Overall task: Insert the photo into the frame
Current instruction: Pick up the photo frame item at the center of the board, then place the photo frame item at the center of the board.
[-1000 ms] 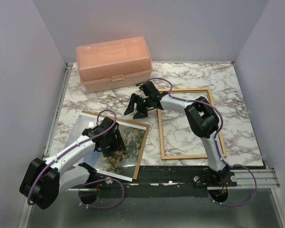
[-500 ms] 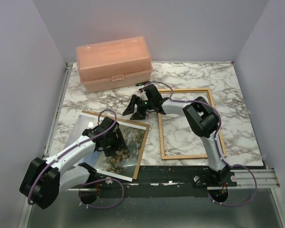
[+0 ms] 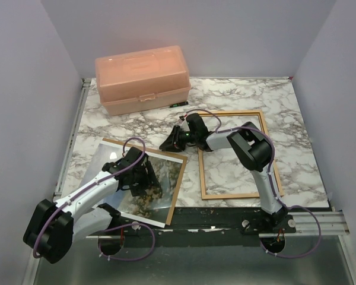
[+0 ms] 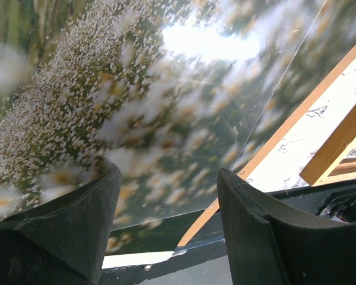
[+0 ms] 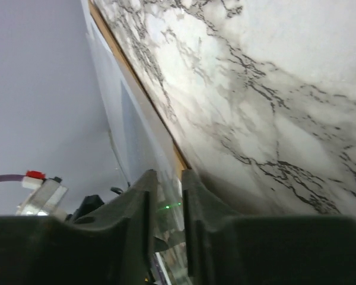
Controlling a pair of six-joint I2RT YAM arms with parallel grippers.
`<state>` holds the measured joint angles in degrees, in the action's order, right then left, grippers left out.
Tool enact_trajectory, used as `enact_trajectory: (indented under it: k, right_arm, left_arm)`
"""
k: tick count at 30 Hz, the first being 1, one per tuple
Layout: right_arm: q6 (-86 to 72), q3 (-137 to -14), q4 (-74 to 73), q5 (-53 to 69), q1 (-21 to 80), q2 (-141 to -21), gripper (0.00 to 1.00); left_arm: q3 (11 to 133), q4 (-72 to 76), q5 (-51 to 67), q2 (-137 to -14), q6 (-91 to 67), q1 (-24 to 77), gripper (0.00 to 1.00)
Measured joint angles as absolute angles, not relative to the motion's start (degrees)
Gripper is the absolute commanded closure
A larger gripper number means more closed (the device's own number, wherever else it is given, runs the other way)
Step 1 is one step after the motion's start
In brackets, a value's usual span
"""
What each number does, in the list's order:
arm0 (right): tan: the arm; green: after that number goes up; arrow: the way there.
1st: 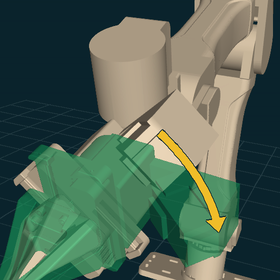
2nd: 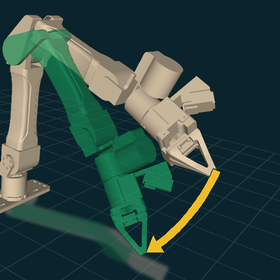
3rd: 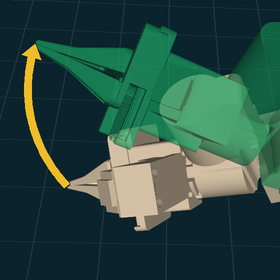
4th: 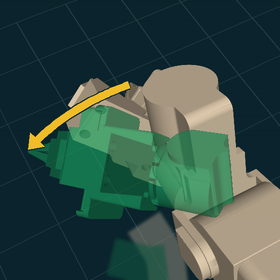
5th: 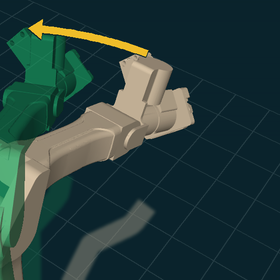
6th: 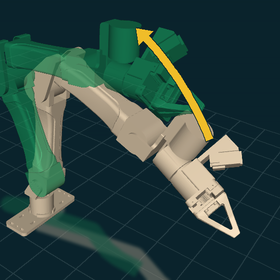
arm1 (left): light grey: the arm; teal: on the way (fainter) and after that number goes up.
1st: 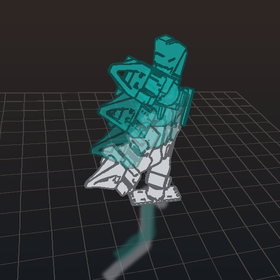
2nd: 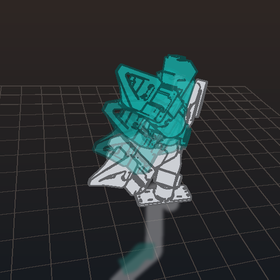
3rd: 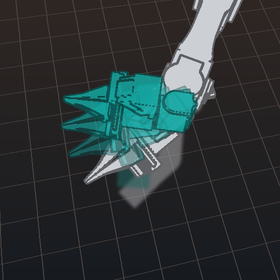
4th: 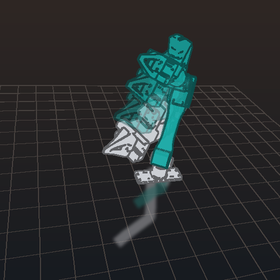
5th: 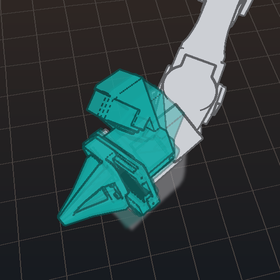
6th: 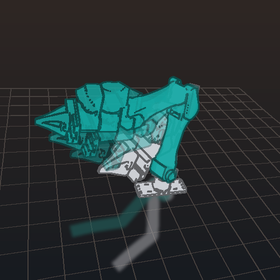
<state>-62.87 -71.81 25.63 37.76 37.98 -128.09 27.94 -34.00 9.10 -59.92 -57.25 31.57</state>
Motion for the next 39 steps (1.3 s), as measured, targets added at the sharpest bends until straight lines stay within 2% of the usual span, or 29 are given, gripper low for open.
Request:
enact_trajectory:
  k: [4,11,17,24,32,34,36,37,39]
  right_arm:
    - [-61.12,-71.85,22.41,36.86,38.04,-127.81,0.99]
    - [-57.36,-71.59,15.25,34.11,39.07,-123.66,1.0]
    - [-55.42,-66.61,11.18,29.71,39.38,-113.19,1.0]
    - [-53.93,-58.81,2.83,19.66,39.27,-94.0,1.0]
    - [-54.72,-49.08,-12.27,4.95,37.3,-72.44,0.99]
    - [-55.64,-46.35,-16.69,1.56,36.84,-68.27,0.96]
    - [-56.58,-43.03,-20.25,-0.75,36.62,-64.01,0.88]
    - [-57.01,-41.06,-21.71,-1.34,36.62,-61.58,0.81]
    - [-57.87,-36.71,-24.95,-1.63,36.62,-55.72,0.54]
  left_arm:
    - [27.62,-34.04,9.08,-58.92,-57.23,31.64,0.31]
    - [27.64,-37.58,8.62,-54.02,-56.69,31.92,0.23]
    - [29.91,-41.87,8.08,-45.69,-56.36,32.01,0.13]
    - [31.81,-42.5,8.82,-37.01,-56.03,32.01,0.12]
    - [31.83,-40.64,12.1,-38.46,-55.94,32.14,0.15]
    - [31.81,-39.88,12.86,-39.57,-55.94,32.36,0.15]
    - [31.46,-39.03,13.58,-40.29,-55.99,32.53,0.15]
    - [31.05,-38.5,13.96,-40.42,-56.01,32.71,0.15]
    - [29.95,-37.82,14.48,-40.45,-56.23,32.88,0.15]
